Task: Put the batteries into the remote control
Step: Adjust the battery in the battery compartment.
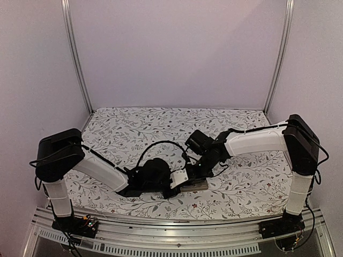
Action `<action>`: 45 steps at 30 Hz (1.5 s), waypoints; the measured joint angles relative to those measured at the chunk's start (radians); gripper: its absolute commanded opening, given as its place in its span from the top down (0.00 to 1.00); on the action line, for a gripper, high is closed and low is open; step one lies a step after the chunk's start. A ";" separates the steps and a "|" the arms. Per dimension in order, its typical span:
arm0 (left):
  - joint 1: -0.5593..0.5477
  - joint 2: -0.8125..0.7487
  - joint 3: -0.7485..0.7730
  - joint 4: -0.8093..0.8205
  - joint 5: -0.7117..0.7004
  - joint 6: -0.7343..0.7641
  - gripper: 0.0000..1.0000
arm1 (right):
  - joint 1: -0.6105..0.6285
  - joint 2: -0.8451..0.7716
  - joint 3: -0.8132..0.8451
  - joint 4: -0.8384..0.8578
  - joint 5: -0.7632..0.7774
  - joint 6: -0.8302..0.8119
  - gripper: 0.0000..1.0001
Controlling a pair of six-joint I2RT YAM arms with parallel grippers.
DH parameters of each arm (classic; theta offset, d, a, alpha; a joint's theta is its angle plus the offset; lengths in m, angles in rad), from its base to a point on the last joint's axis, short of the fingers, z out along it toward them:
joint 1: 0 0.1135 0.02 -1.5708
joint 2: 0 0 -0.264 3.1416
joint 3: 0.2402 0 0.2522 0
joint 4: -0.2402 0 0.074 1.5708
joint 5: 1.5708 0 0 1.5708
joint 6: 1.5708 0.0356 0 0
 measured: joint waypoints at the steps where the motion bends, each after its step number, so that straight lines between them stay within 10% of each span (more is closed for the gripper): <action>1: 0.000 0.000 0.003 -0.007 -0.003 0.004 0.94 | -0.004 0.000 0.000 0.000 -0.004 -0.002 1.00; 34: 0.001 -0.077 -0.056 -0.058 0.053 -0.042 0.94 | -0.049 -0.035 -0.033 0.075 -0.054 0.024 1.00; 41: 0.020 -0.151 -0.080 -0.052 0.128 -0.097 0.90 | -0.066 -0.097 -0.033 0.080 -0.066 -0.100 0.57; 45: 0.045 -0.237 -0.141 -0.041 0.141 -0.127 0.62 | -0.121 -0.134 -0.004 0.064 -0.116 -0.333 0.46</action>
